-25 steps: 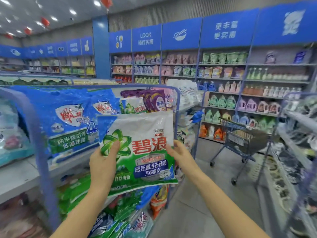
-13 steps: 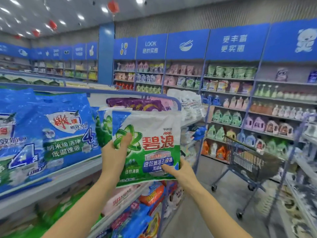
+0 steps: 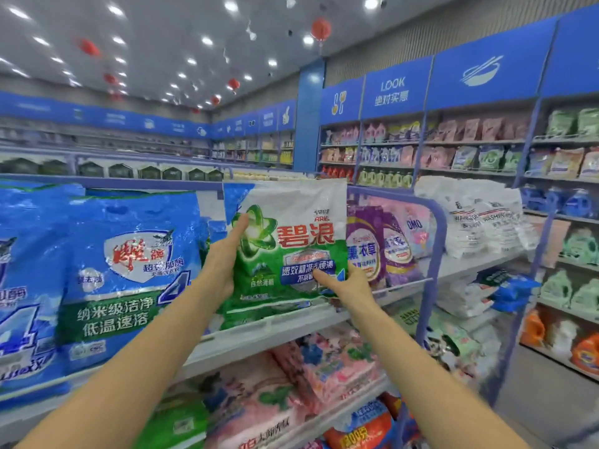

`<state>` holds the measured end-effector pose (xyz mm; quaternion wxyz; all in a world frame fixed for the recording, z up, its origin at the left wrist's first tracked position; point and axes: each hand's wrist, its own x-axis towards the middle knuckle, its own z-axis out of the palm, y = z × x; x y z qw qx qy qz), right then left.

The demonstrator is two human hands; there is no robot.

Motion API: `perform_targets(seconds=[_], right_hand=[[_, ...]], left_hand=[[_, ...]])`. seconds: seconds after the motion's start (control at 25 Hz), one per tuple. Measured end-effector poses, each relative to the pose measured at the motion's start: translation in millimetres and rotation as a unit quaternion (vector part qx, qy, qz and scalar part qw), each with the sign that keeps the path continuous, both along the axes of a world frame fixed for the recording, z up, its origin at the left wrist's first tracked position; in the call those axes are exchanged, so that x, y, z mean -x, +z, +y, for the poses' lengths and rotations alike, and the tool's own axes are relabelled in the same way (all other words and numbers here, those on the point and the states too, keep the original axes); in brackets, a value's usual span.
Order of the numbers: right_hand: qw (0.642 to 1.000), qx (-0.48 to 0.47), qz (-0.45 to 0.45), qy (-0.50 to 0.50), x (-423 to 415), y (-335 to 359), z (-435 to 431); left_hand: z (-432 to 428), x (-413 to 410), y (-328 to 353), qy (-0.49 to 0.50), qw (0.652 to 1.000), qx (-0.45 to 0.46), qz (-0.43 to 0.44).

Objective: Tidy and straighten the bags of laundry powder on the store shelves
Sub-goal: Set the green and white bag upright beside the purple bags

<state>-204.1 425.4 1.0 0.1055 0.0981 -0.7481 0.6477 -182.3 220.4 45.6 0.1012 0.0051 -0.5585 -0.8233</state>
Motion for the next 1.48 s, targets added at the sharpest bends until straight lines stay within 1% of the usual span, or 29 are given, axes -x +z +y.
perform_targets(seconds=[0.04, 0.12, 0.24, 0.4, 0.48, 0.56, 0.68, 0.84, 0.92, 1.0, 1.12, 1.16, 1.24, 1.32, 1.4, 1.48], right_hand=[[1.0, -0.004, -0.006, 0.023, 17, -3, 1], [0.998, -0.013, -0.014, 0.061, 42, -10, -1], [0.993, -0.032, -0.008, 0.113, 69, -24, -2], [0.975, -0.079, 0.036, 0.204, 81, -32, 3], [0.965, -0.107, 0.066, 0.232, 88, -37, 8], [0.96, -0.128, 0.085, 0.234, 95, -41, 6], [0.959, -0.135, 0.093, 0.23, 107, -41, 0], [0.958, -0.146, 0.093, 0.229, 119, -35, -7], [0.955, -0.154, 0.087, 0.239, 119, -31, -7], [0.949, -0.176, 0.057, 0.255, 119, -28, -2], [0.925, -0.261, -0.003, 0.276, 116, -26, 8], [0.931, -0.251, -0.014, 0.266, 116, -26, 9], [0.959, -0.155, -0.013, 0.238, 112, -25, 8], [0.974, -0.07, -0.009, 0.217, 109, -23, 4], [0.981, -0.048, 0.0, 0.187, 112, -24, -2], [0.986, -0.061, 0.027, 0.152, 112, -28, -7]], left_hand=[[3, 8, -2, 0.025, 1.0, 0.015, -0.002], [9, 18, -14, 0.097, 0.992, 0.08, 0.007], [17, 26, -39, 0.206, 0.966, 0.155, 0.024], [33, 27, -50, 0.334, 0.921, 0.195, 0.046], [33, 32, -54, 0.38, 0.9, 0.211, 0.046], [30, 39, -61, 0.4, 0.889, 0.219, 0.041], [30, 49, -61, 0.427, 0.871, 0.241, 0.037], [27, 62, -58, 0.446, 0.859, 0.249, 0.034], [23, 65, -59, 0.432, 0.866, 0.25, 0.03], [21, 60, -64, 0.4, 0.878, 0.26, 0.027], [20, 45, -74, 0.347, 0.892, 0.289, 0.006], [19, 39, -74, 0.337, 0.894, 0.294, -0.002], [14, 32, -69, 0.338, 0.892, 0.299, -0.01], [12, 25, -59, 0.353, 0.881, 0.314, -0.014], [8, 23, -54, 0.371, 0.868, 0.33, -0.024], [7, 24, -54, 0.388, 0.864, 0.319, -0.038]])
